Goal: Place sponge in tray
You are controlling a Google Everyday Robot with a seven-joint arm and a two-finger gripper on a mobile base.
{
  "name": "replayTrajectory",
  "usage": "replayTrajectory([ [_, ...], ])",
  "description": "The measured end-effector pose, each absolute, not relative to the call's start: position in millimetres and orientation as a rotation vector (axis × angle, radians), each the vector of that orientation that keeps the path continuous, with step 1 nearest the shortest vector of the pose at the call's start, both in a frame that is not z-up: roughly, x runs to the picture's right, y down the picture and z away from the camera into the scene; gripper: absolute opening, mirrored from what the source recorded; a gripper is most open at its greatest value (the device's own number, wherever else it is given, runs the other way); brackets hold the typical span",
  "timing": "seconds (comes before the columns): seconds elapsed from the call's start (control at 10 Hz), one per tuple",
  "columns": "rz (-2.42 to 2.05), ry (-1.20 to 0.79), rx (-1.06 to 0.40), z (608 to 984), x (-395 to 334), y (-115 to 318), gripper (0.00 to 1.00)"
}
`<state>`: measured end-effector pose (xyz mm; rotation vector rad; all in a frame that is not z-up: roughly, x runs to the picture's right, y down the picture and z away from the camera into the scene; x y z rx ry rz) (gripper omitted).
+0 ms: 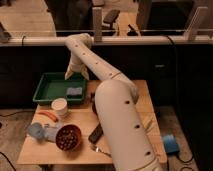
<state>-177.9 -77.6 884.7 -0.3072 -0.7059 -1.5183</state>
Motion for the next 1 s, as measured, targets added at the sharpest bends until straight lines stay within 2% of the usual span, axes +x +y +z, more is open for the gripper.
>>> replayTrajectory([
  [1.0, -1.521, -0.708, -0.308, 885.1, -180.2, -76.4, 0.8],
])
